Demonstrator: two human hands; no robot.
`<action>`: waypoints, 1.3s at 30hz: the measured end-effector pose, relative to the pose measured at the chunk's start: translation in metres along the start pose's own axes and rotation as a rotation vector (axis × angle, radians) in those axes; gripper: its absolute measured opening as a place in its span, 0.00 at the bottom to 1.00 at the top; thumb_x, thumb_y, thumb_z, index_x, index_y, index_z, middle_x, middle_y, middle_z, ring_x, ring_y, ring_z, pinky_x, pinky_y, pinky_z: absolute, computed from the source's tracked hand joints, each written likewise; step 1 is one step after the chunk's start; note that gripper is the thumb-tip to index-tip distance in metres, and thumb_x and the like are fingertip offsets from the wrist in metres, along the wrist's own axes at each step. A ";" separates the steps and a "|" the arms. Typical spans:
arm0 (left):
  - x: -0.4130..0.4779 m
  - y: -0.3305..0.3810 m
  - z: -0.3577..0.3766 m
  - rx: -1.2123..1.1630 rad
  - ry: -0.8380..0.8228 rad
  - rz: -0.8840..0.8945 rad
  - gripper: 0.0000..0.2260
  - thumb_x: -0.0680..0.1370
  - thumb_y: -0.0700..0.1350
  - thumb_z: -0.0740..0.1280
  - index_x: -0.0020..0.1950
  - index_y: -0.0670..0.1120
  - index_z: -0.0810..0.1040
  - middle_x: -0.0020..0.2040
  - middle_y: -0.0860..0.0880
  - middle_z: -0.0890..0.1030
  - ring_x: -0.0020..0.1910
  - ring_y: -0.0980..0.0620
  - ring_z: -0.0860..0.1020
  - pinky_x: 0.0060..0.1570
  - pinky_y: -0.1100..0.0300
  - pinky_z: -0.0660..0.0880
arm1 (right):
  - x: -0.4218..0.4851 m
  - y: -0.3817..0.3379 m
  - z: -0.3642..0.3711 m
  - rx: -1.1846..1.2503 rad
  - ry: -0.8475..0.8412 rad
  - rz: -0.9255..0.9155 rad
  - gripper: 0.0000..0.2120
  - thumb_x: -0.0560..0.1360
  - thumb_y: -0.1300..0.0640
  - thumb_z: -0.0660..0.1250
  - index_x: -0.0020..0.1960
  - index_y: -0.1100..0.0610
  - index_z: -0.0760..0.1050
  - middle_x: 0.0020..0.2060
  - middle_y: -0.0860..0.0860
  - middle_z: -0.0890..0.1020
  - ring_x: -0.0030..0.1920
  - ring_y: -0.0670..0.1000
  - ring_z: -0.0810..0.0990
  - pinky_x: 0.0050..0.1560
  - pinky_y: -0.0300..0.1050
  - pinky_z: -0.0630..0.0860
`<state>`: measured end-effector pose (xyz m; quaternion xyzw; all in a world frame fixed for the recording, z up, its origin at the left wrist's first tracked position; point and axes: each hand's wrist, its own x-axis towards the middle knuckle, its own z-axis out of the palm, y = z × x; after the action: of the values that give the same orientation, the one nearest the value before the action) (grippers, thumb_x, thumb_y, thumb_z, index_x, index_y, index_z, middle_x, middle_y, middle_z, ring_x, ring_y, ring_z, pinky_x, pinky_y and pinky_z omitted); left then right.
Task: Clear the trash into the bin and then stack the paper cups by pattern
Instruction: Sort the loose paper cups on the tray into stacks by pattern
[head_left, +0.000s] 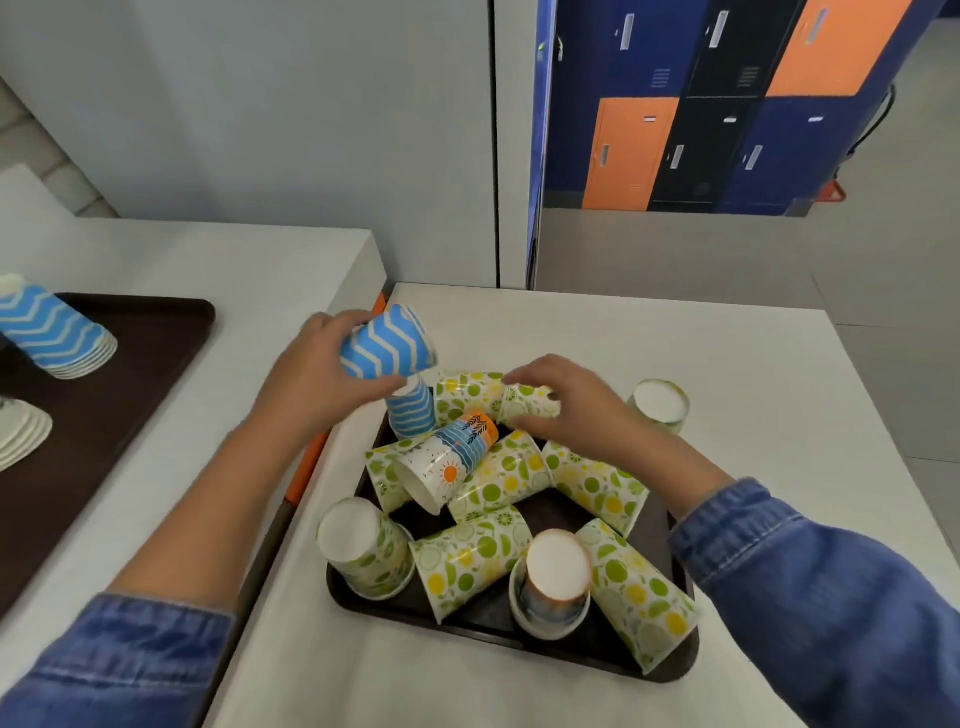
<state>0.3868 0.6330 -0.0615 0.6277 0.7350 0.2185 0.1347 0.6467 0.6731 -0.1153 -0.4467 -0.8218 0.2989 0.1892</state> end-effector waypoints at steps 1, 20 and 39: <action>0.008 -0.009 -0.005 0.089 -0.011 -0.010 0.32 0.66 0.53 0.77 0.67 0.52 0.71 0.54 0.48 0.71 0.50 0.51 0.74 0.49 0.58 0.69 | 0.006 -0.001 0.009 -0.107 -0.115 -0.034 0.25 0.71 0.50 0.73 0.67 0.49 0.72 0.62 0.49 0.74 0.63 0.49 0.71 0.64 0.48 0.70; 0.073 -0.019 0.053 0.662 -0.348 0.159 0.29 0.68 0.49 0.75 0.66 0.48 0.67 0.61 0.46 0.70 0.61 0.45 0.69 0.52 0.54 0.71 | 0.073 -0.015 0.076 -0.662 -0.517 -0.329 0.38 0.65 0.49 0.76 0.71 0.50 0.65 0.62 0.51 0.74 0.63 0.54 0.69 0.61 0.50 0.69; 0.032 -0.031 0.069 0.189 -0.124 0.114 0.37 0.71 0.49 0.74 0.75 0.48 0.60 0.67 0.43 0.66 0.68 0.45 0.64 0.62 0.53 0.67 | -0.053 -0.064 -0.063 -0.015 -0.018 0.001 0.26 0.60 0.40 0.76 0.54 0.42 0.73 0.50 0.39 0.77 0.51 0.42 0.78 0.48 0.43 0.79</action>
<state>0.3871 0.6709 -0.1339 0.6908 0.7055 0.1162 0.1075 0.6717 0.6210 -0.0282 -0.4457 -0.8255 0.2967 0.1785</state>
